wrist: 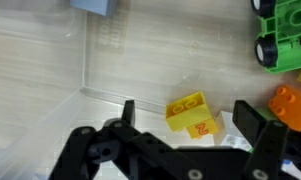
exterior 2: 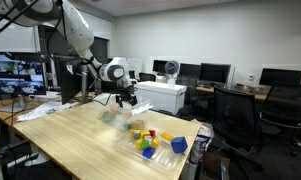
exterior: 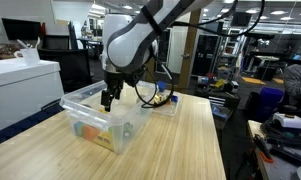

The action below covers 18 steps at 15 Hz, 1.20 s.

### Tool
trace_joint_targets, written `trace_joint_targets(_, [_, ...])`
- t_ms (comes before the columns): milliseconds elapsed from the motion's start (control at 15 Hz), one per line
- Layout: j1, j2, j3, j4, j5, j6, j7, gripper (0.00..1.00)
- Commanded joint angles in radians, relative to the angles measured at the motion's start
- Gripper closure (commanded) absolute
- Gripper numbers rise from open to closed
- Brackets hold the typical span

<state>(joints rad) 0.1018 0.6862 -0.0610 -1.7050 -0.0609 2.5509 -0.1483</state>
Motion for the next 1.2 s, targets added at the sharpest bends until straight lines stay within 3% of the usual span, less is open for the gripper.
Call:
trace_joint_targets(0, [-0.038,0.025,0.047,0.013,-0.036,0.031,-0.039,0.0])
trace_joint_targets(267, [-0.054,0.024,0.089,-0.029,-0.044,0.193,-0.085,0.0])
trace_joint_targets(733, [-0.153,0.1,0.149,0.023,-0.021,0.221,-0.118,0.0])
trace_joint_targets(1000, [-0.164,0.098,0.192,0.005,-0.02,0.239,-0.155,0.0])
trace_joint_targets(1067, [-0.165,0.101,0.203,0.007,-0.018,0.243,-0.163,0.25])
trace_joint_targets(1133, [-0.167,0.101,0.205,0.009,-0.018,0.245,-0.166,0.27])
